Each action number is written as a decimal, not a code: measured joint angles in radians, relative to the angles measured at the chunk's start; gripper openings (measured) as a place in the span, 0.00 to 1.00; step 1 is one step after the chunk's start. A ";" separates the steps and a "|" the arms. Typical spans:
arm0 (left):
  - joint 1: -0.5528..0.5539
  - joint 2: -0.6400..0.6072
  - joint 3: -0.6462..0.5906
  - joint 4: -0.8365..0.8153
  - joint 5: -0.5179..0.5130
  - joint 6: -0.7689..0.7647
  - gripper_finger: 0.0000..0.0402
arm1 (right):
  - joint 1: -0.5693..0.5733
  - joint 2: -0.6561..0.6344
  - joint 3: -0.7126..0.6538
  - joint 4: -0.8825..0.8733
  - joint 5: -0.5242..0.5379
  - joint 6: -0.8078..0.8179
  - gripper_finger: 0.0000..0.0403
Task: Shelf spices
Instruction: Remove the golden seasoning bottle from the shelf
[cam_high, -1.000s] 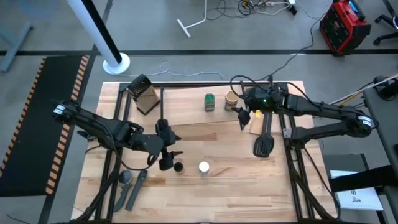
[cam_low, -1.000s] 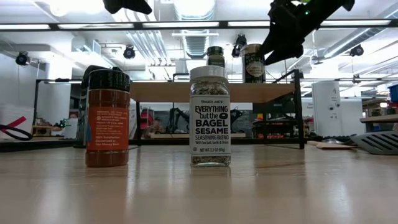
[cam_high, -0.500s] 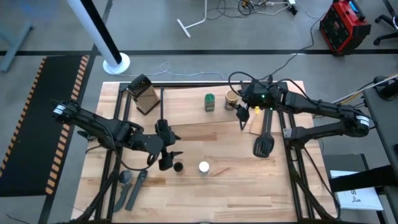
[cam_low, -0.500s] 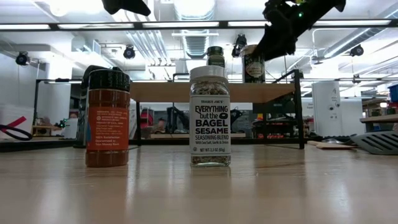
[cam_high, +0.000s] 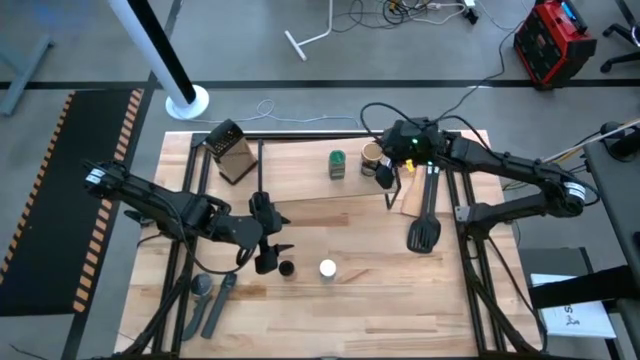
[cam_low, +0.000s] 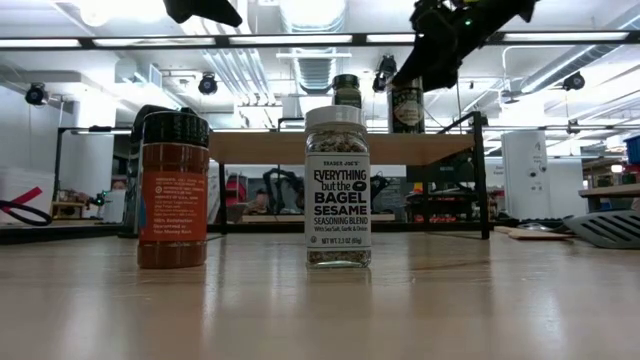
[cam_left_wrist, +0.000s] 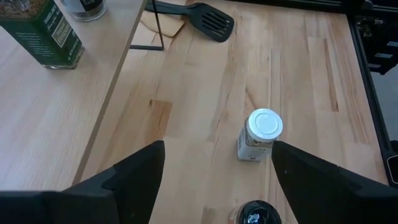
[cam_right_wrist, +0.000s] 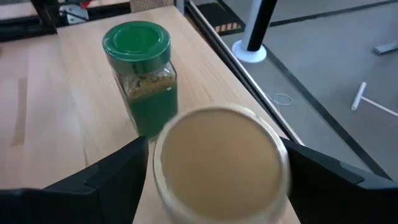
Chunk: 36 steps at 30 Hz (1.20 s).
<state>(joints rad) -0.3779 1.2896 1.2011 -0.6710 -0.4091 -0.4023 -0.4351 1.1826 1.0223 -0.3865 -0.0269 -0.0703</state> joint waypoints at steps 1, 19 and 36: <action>0.000 0.000 0.000 -0.001 0.000 0.000 0.70 | 0.000 0.019 0.013 -0.002 0.000 -0.005 0.78; -0.001 0.000 0.001 -0.061 0.008 -0.028 0.65 | -0.011 0.167 0.150 -0.113 0.000 -0.034 0.60; -0.001 0.000 0.001 -0.062 0.008 -0.029 0.61 | 0.122 0.046 0.276 -0.302 -0.009 0.038 0.60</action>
<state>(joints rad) -0.3786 1.2896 1.2018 -0.7330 -0.4011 -0.4316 -0.3126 1.2287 1.2984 -0.6886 -0.0356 -0.0322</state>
